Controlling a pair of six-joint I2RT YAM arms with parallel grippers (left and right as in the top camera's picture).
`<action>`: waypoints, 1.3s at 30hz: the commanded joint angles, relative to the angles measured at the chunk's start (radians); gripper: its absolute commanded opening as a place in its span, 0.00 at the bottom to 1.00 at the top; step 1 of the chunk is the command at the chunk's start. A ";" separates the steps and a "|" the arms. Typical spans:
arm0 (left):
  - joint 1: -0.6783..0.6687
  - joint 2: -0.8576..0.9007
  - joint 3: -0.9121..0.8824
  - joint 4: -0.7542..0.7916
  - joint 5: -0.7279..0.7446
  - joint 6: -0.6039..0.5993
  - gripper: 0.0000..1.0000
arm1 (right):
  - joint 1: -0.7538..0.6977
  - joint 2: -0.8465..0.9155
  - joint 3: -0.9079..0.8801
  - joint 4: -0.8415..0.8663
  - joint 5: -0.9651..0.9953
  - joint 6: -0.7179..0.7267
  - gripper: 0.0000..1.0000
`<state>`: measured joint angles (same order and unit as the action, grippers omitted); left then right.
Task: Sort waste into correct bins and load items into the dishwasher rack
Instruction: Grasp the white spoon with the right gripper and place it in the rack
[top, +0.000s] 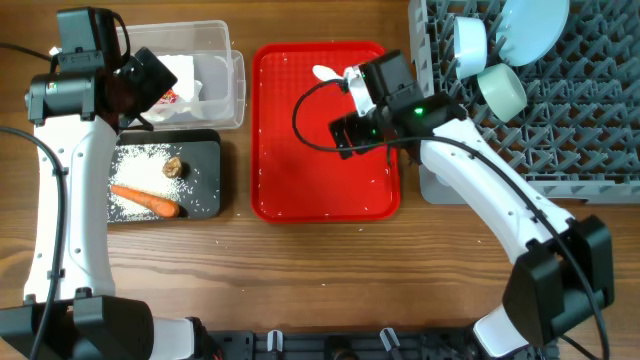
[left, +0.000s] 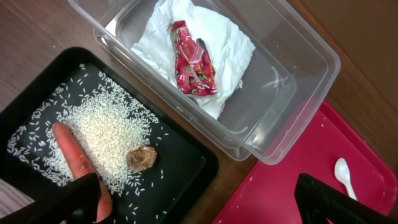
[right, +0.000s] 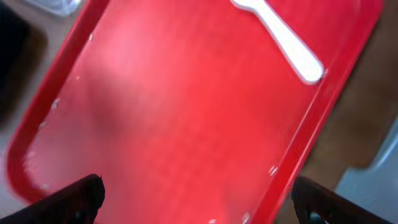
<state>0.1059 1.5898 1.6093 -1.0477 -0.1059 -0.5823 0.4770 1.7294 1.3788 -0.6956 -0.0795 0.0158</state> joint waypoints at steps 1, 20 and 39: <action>0.004 0.004 -0.001 0.003 0.001 -0.010 1.00 | -0.004 -0.026 0.021 0.029 -0.049 0.014 0.99; 0.004 0.004 -0.001 0.003 0.001 -0.010 1.00 | -0.099 0.666 0.726 -0.055 -0.099 -0.472 0.77; 0.004 0.004 -0.001 0.003 0.001 -0.010 1.00 | -0.151 0.805 0.721 0.069 -0.101 -0.454 0.60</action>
<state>0.1059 1.5898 1.6093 -1.0473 -0.1062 -0.5823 0.3302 2.5061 2.0972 -0.6262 -0.1608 -0.4759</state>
